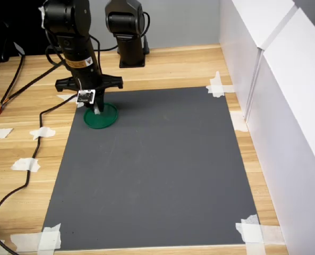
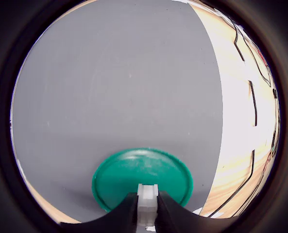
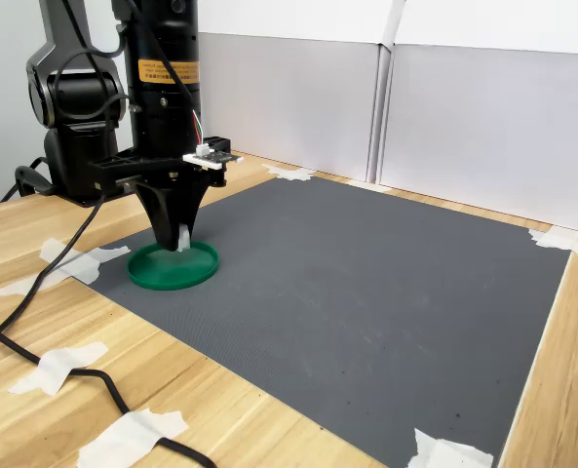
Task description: Grasp a white terminal and put it on the green lid.
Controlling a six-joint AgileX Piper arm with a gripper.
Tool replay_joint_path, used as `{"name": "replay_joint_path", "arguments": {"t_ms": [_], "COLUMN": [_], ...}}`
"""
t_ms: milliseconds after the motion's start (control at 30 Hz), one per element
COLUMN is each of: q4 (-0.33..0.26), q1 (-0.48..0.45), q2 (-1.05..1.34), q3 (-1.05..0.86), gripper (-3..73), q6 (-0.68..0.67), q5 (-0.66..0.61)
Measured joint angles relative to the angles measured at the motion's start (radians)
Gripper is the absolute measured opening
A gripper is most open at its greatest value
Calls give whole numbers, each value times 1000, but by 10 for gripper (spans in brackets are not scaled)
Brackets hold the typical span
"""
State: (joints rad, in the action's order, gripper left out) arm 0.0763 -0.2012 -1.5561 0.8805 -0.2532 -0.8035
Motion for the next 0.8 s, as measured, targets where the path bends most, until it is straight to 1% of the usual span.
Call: {"name": "replay_joint_path", "arguments": {"t_ms": [133,300,533,667,800], "q4": [0,10,12,16,30], "q1": [0,0,0,0,0], "q2": [-27,-42,-59,-61,-61], "q3": [28,29,29,29,29], "gripper": [97,157,305,402,494], "q6": [-10,-31,-33,-33,-33], "q5": [-32,-52,-52,-52,-53]}}
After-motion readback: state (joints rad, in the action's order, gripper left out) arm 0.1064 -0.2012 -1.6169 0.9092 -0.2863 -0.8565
